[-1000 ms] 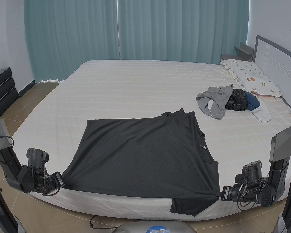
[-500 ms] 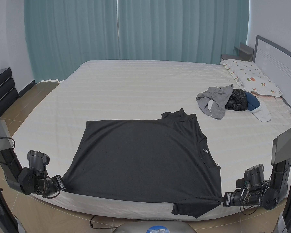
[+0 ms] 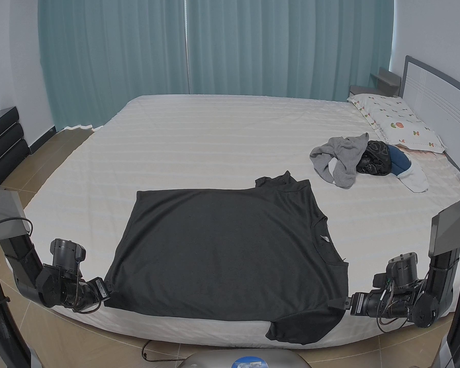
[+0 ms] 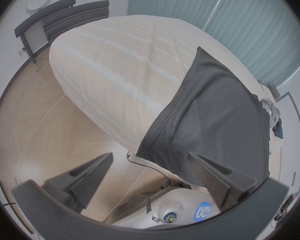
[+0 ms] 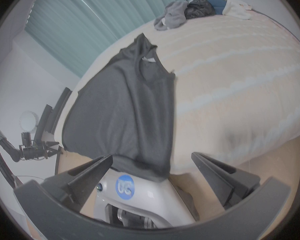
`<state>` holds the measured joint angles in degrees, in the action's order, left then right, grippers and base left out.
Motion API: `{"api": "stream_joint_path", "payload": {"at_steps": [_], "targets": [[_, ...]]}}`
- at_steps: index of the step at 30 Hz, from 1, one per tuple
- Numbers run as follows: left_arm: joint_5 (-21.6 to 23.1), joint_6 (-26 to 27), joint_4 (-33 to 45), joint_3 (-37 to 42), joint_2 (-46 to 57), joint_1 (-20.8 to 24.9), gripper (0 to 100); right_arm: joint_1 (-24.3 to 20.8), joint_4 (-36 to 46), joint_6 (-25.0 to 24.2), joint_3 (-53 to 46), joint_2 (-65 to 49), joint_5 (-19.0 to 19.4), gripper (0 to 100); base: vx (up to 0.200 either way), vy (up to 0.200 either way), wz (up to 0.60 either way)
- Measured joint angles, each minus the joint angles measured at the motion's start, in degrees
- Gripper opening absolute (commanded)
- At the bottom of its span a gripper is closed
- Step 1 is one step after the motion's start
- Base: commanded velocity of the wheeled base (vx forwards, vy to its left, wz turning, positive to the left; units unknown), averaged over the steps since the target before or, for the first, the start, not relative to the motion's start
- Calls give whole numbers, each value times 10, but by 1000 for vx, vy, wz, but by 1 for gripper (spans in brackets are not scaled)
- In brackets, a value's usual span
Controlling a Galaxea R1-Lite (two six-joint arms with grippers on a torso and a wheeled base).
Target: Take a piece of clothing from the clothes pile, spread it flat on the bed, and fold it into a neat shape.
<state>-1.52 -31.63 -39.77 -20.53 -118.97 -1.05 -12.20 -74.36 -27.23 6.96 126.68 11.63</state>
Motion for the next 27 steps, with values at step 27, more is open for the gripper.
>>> {"api": "stream_joint_path", "payload": {"at_steps": [27], "targets": [[54, -64, -62, -17, 33, -32, 100, 22, -146, -131, 24, -4, 2, 100, 0, 89, 0]]}}
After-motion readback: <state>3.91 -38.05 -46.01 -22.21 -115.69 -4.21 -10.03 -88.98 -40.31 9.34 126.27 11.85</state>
